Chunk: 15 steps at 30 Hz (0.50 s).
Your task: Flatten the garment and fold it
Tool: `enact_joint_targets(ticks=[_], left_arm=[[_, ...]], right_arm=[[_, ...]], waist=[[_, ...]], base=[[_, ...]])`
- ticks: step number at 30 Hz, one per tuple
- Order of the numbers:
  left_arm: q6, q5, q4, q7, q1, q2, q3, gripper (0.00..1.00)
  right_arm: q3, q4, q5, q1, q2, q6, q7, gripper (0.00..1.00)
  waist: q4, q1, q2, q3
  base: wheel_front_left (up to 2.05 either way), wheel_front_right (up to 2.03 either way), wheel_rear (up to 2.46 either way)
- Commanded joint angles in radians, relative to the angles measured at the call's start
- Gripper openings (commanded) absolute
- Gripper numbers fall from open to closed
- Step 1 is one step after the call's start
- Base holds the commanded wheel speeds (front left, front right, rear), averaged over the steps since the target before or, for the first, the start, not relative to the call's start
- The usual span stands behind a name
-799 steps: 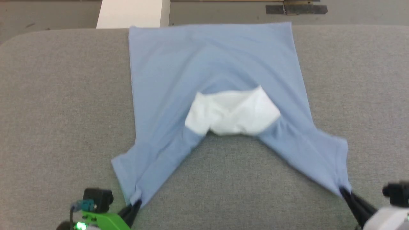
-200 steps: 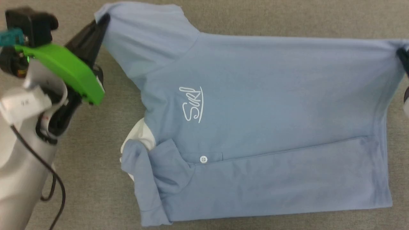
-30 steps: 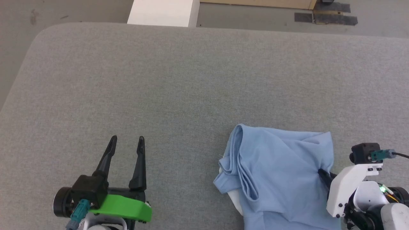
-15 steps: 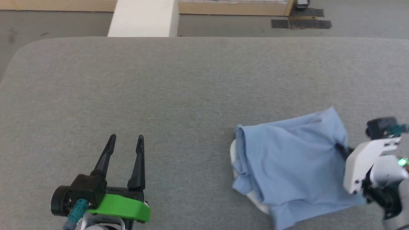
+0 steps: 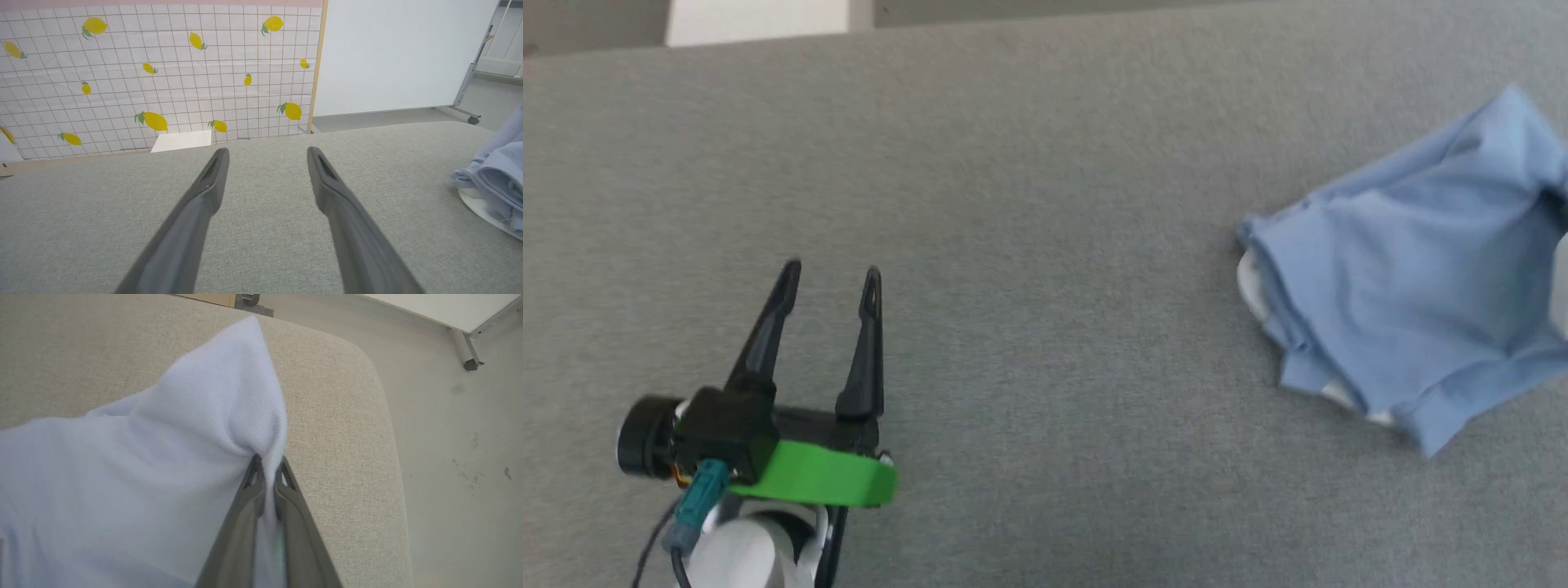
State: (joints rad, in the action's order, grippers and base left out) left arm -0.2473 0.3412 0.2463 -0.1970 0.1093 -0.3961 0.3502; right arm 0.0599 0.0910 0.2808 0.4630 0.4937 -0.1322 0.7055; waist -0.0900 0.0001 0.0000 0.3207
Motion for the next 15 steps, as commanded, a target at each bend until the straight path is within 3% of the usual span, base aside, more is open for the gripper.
enact_joint_targets(ticks=[1,15], left_arm=[[0.001,-0.013,0.011,0.006,0.032,-0.012,0.003,1.0],[0.011,-0.088,0.102,0.103,0.173,-0.07,0.013,1.0]], right_arm=[[-0.001,0.005,-0.005,0.033,0.015,0.002,-0.001,0.0],[0.092,0.066,-0.086,0.175,0.116,0.002,-0.01,0.0]], waist=[[-0.072,-0.0001,0.0,0.094],[-0.143,-0.0001,0.0,0.271]], base=[[0.0,0.0,0.0],[0.0,0.0,0.0]])
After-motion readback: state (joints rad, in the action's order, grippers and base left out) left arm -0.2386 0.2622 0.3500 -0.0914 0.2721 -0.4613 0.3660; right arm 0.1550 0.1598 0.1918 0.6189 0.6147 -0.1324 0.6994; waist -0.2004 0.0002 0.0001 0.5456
